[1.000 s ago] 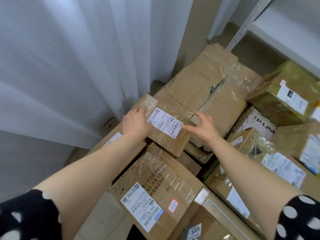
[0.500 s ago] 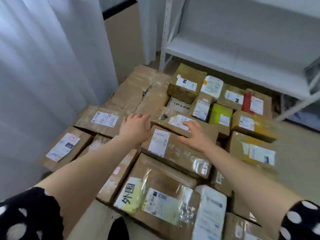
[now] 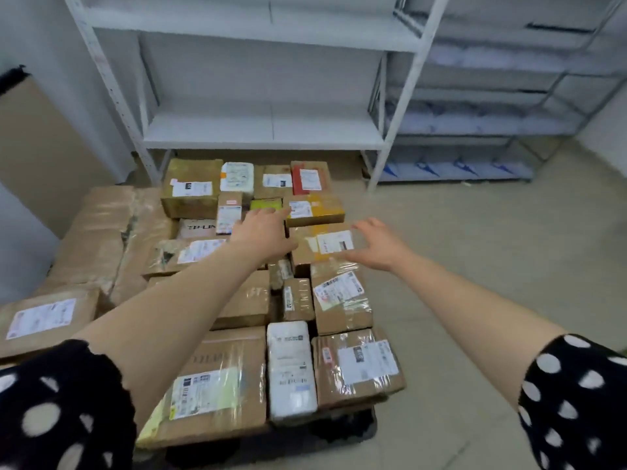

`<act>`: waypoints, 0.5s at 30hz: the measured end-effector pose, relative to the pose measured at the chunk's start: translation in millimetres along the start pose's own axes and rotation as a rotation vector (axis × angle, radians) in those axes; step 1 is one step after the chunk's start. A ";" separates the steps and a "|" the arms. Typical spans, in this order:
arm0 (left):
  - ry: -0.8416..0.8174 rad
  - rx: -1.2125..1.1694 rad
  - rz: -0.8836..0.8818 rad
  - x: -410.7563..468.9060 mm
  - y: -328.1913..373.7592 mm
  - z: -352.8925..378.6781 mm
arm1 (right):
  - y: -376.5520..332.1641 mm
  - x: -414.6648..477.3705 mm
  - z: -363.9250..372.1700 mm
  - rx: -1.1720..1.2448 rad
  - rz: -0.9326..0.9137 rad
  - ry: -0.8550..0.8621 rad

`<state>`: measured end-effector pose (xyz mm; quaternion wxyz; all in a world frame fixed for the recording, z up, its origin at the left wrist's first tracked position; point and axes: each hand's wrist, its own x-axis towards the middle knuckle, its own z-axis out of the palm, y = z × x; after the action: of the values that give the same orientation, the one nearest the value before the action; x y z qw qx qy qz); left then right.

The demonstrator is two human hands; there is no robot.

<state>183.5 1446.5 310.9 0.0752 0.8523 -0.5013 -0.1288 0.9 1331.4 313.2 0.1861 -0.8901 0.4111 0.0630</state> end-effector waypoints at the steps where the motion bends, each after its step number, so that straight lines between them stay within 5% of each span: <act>1: -0.004 -0.002 0.034 1.4 13.4 -0.1 | 9.6 -7.8 -5.7 -0.021 0.033 0.002; 15: -0.021 0.082 0.267 73.5 174.0 19.8 | 158.5 0.2 -53.0 -0.041 0.191 0.073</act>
<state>66.5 1297.7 326.1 0.0516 0.7789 -0.6160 -0.1062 -120.9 1217.0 317.8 0.1461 -0.8523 0.4990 0.0565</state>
